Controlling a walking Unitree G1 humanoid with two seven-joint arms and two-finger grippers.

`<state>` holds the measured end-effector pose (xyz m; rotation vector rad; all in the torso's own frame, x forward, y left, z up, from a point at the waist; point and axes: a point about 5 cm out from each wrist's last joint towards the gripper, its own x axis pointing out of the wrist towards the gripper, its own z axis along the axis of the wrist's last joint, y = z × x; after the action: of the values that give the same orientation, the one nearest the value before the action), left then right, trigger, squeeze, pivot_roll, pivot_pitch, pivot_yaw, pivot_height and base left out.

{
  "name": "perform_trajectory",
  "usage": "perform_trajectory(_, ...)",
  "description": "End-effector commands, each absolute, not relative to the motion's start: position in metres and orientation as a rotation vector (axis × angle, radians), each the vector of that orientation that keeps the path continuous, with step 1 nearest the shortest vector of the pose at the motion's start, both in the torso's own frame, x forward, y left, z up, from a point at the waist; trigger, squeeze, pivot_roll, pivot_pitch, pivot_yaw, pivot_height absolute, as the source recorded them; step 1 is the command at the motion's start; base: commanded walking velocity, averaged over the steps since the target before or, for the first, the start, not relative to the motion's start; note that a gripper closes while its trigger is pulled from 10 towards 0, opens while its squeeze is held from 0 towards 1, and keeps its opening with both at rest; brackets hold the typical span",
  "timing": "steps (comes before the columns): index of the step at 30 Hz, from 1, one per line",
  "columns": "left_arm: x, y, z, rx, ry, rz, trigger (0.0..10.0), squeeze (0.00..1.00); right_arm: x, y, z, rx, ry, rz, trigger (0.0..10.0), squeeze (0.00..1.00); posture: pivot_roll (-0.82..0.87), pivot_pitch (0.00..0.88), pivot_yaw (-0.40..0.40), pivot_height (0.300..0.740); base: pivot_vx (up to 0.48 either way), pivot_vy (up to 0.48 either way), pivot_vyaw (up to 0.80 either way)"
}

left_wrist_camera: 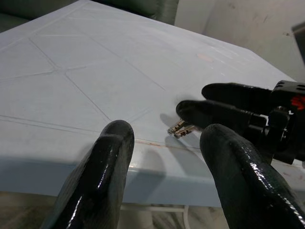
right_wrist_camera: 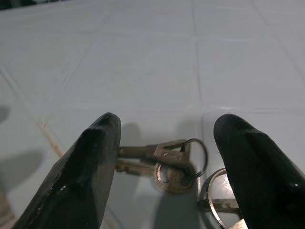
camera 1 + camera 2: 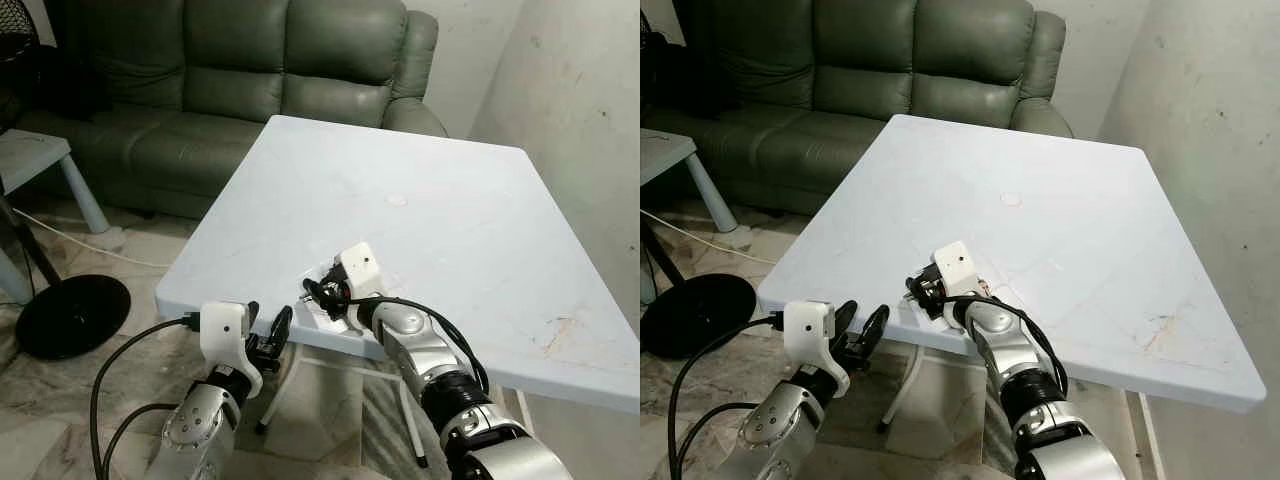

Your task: Hang keys on a hook

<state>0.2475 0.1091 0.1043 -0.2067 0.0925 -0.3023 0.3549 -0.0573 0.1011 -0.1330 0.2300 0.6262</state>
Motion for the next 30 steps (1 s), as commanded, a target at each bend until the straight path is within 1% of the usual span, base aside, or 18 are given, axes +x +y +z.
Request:
perform_trajectory(1, 0.2462, 0.1074, 0.1076, -0.203, 0.085, -0.303, 10.0, 0.0, 0.3576, -0.0555, 0.1087, -0.162, 0.213, 0.639, 10.0, 0.0, 0.32, 0.041, -0.098, 0.736, 0.0, 0.0, 0.0)
perform_trajectory(4, 0.2457, 0.1075, 0.1077, -0.205, 0.086, -0.301, 10.0, 0.0, 0.3574, -0.0555, 0.1086, -0.164, 0.218, 0.64, 10.0, 0.0, 0.32, 0.047, -0.099, 0.736, 0.0, 0.0, 0.0)
perform_trajectory(5, 0.2453, 0.1075, 0.1074, -0.204, 0.087, -0.3, 10.0, 0.0, 0.3573, -0.056, 0.1084, -0.177, 0.22, 0.643, 9.7, 0.0, 0.32, 0.049, -0.099, 0.736, 0.0, 0.0, 0.0)
perform_trajectory(6, 0.2452, 0.1075, 0.1073, -0.205, 0.088, -0.299, 10.0, 0.0, 0.3571, -0.0563, 0.1083, -0.182, 0.219, 0.645, 9.8, 0.0, 0.32, 0.049, -0.099, 0.736, 0.0, 0.0, 0.0)
perform_trajectory(7, 0.2451, 0.1076, 0.1072, -0.205, 0.088, -0.299, 10.0, 0.0, 0.3569, -0.0565, 0.1079, -0.187, 0.221, 0.648, 8.7, 0.0, 0.32, 0.049, -0.099, 0.736, 0.0, 0.0, 0.0)
perform_trajectory(9, 0.245, 0.1077, 0.1069, -0.206, 0.09, -0.297, 10.0, 0.0, 0.3564, -0.0568, 0.1077, -0.194, 0.221, 0.655, 8.3, 0.0, 0.32, 0.049, -0.099, 0.736, 0.0, 0.0, 0.0)
perform_trajectory(11, 0.2449, 0.1073, 0.1071, -0.206, 0.09, -0.296, 10.0, 0.0, 0.3568, -0.0577, 0.1082, -0.199, 0.224, 0.652, 7.6, 0.0, 0.31, 0.053, -0.101, 0.736, 0.0, 0.0, 0.0)
perform_trajectory(12, 0.2449, 0.1073, 0.1071, -0.206, 0.09, -0.295, 10.0, 0.0, 0.3568, -0.0578, 0.1083, -0.2, 0.223, 0.652, 5.4, 0.0, 0.31, 0.053, -0.101, 0.736, 0.0, 0.0, 0.0)
perform_trajectory(14, 0.245, 0.1073, 0.1072, -0.206, 0.09, -0.295, 10.0, 0.0, 0.3569, -0.0578, 0.1088, -0.202, 0.22, 0.652, 4.8, 0.0, 0.31, 0.053, -0.101, 0.736, 0.0, 0.0, 0.0)
perform_trajectory(15, 0.2451, 0.1074, 0.1072, -0.206, 0.091, -0.294, 10.0, 0.0, 0.3571, -0.0579, 0.109, -0.203, 0.219, 0.652, 3.6, 0.0, 0.31, 0.053, -0.101, 0.736, 0.0, 0.0, 0.0)
perform_trajectory(16, 0.245, 0.1074, 0.1072, -0.207, 0.091, -0.293, 10.0, 0.0, 0.3573, -0.0581, 0.1092, -0.21, 0.22, 0.65, 3.6, 0.0, 0.32, 0.054, -0.103, 0.736, 0.0, 0.0, 0.0)
perform_trajectory(17, 0.2451, 0.1074, 0.1073, -0.207, 0.091, -0.293, 10.0, 0.0, 0.3575, -0.0582, 0.1089, -0.211, 0.225, 0.649, 4.4, 0.0, 0.32, 0.054, -0.103, 0.736, 0.0, 0.0, 0.0)
perform_trajectory(18, 0.2451, 0.1074, 0.1073, -0.208, 0.091, -0.292, 10.0, 0.0, 0.3576, -0.058, 0.1088, -0.21, 0.228, 0.649, 5.7, 0.0, 0.32, 0.054, -0.103, 0.736, 0.0, 0.0, 0.0)
perform_trajectory(19, 0.2451, 0.1074, 0.1073, -0.208, 0.091, -0.292, 10.0, 0.0, 0.3576, -0.058, 0.1088, -0.21, 0.228, 0.649, 5.7, 0.0, 0.32, 0.054, -0.103, 0.736, 0.0, 0.0, 0.0)
perform_trajectory(20, 0.2452, 0.1073, 0.1073, -0.208, 0.091, -0.292, 10.0, 0.0, 0.3576, -0.0578, 0.1088, -0.208, 0.229, 0.65, 8.2, 0.0, 0.32, 0.054, -0.103, 0.736, 0.0, 0.0, 0.0)
perform_trajectory(21, 0.2451, 0.1072, 0.1073, -0.208, 0.091, -0.291, 10.0, 0.0, 0.3578, -0.0562, 0.1087, -0.208, 0.24, 0.648, 10.0, 0.0, 0.32, 0.054, -0.103, 0.736, 0.0, 0.0, 0.0)
perform_trajectory(30, 0.2448, 0.1068, 0.1077, -0.21, 0.09, -0.286, 10.0, 0.0, 0.3588, -0.052, 0.1078, -0.196, 0.277, 0.634, 10.0, 0.0, 0.32, 0.058, -0.108, 0.736, 0.0, 0.0, 0.0)
